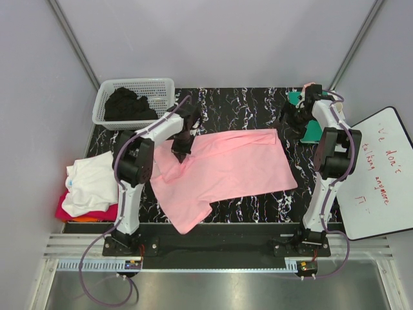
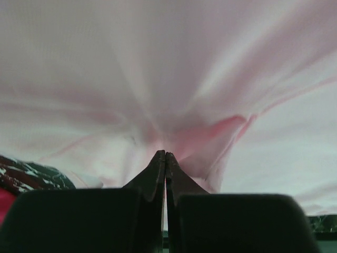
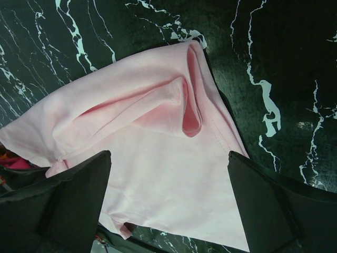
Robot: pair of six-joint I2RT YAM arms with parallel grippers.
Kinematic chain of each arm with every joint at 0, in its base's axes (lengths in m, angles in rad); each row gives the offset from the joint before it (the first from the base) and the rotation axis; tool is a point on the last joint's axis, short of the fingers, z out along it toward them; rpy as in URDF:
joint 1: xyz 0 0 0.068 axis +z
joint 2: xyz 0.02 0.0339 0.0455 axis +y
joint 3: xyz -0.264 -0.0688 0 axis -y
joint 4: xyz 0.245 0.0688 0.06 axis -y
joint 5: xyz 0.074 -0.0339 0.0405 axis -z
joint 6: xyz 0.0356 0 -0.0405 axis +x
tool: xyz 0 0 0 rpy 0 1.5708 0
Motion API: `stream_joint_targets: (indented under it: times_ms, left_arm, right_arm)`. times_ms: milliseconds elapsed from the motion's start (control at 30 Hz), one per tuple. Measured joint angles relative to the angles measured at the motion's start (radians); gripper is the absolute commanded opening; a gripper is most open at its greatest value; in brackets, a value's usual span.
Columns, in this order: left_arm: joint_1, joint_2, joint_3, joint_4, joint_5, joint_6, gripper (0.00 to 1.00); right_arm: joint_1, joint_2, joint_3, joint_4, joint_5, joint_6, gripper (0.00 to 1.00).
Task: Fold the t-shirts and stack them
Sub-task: Fold the flattened tshirt in 1/3 of the way, then grap the side of the flattened tshirt closest away from the robot with both arms
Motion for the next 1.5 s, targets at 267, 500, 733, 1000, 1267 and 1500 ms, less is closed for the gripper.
stream_joint_targets:
  times_ms: [267,500,733,1000,1267,1500]
  left_arm:
    - [-0.056,-0.159,-0.108,0.001,0.012,-0.003,0.0]
    - [-0.093,-0.198,-0.203,0.002,0.062,-0.011,0.0]
    - [-0.101,-0.259,-0.219,0.003,0.064,-0.043,0.01]
    - [-0.1,-0.49,-0.38,-0.013,0.095,-0.107,0.72]
    - [-0.1,-0.721,-0.558,-0.031,0.181,-0.188,0.93]
    - [-0.1,-0.785,-0.786,0.066,0.32,-0.244,0.9]
  right_arm:
    - [-0.001,0.01,0.028,0.001,-0.024,0.001,1.0]
    - [-0.001,0.01,0.011,0.003,-0.023,0.0,1.0]
    - [-0.005,-0.008,-0.076,0.006,-0.006,0.0,1.0]
    - [-0.047,-0.184,-0.305,-0.043,0.029,-0.016,1.0]
    - [-0.061,-0.47,-0.501,-0.158,0.07,-0.029,0.97]
    - [-0.061,-0.514,-0.652,-0.218,0.125,-0.013,0.83]
